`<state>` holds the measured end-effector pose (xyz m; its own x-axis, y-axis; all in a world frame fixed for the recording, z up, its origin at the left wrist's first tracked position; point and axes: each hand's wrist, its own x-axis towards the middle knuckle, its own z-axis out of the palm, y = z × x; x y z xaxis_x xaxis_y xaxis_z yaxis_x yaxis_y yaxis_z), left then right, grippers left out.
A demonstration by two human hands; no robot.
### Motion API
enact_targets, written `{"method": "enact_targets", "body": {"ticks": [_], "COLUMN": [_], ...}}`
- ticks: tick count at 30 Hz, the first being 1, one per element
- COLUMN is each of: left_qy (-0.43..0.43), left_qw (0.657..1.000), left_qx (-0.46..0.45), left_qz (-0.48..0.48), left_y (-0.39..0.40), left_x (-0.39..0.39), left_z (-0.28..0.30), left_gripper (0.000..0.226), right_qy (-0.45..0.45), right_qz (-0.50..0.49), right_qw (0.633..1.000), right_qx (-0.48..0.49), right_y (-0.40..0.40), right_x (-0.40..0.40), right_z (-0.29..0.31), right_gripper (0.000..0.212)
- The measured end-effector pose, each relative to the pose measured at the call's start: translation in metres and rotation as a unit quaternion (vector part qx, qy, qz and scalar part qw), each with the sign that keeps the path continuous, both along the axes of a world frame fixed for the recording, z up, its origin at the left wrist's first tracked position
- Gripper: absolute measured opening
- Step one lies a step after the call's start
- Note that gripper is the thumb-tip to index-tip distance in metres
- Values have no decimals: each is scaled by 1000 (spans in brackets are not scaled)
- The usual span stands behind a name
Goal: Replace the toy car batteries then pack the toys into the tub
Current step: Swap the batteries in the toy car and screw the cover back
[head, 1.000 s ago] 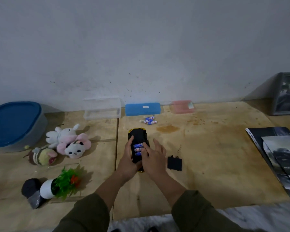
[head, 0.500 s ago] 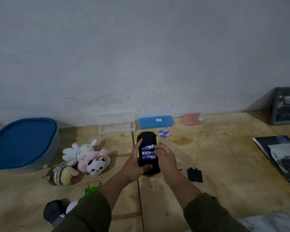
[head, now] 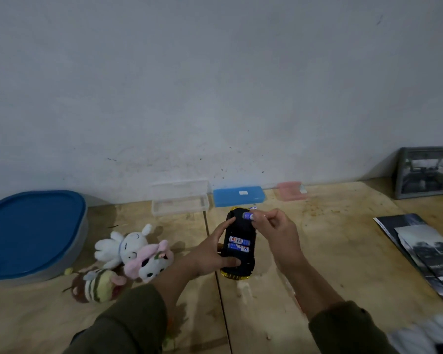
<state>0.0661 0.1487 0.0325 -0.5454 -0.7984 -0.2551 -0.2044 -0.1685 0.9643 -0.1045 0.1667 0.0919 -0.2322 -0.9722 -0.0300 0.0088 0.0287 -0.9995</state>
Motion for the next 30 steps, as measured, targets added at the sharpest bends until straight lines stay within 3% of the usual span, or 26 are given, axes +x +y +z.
{"method": "enact_targets", "body": {"ticks": [3,5,6,8,10,11,12,14,24,27,30], "left_qy": [1,-3,-7,-20,-29,-32,-36,-41,-83,-87,-81], "left_qw": [1000,1000,1000,1000,999,999,999,999,996,995,994], "left_qx": [18,22,23,17,10,8,8,9,20,21,13], "left_qz": [-7,-10,-10,-11,-11,-11,-9,-1,39,49,79], "left_y": [-1,-1,-1,-2,-5,-6,-8,-10,-16,-15,-15], "left_x": [-2,-6,-8,-11,-13,-14,-15,-17,-25,-35,-47], "left_z": [-3,-2,-1,0,2,4,4,6,6,8,7], "left_gripper": [93,92,93,94,95,96,97,98,103,103,103], "right_qy": [-166,-160,-104,138,400,474,517,558,632,634,608], "right_qz": [115,173,211,312,408,447,475,499,526,529,535], "right_qw": [977,965,963,931,817,757,712,663,566,557,574], "right_qx": [74,114,131,130,73,44,26,10,-57,-95,-125], "right_y": [-9,-15,-19,-26,-37,-42,-46,-55,-80,-87,-93], "right_x": [-15,-24,-28,-37,-45,-47,-48,-51,-46,-44,-46], "right_z": [21,27,27,26,22,19,17,15,9,6,3], "right_gripper": [19,9,7,6,17,26,34,46,54,45,36]}}
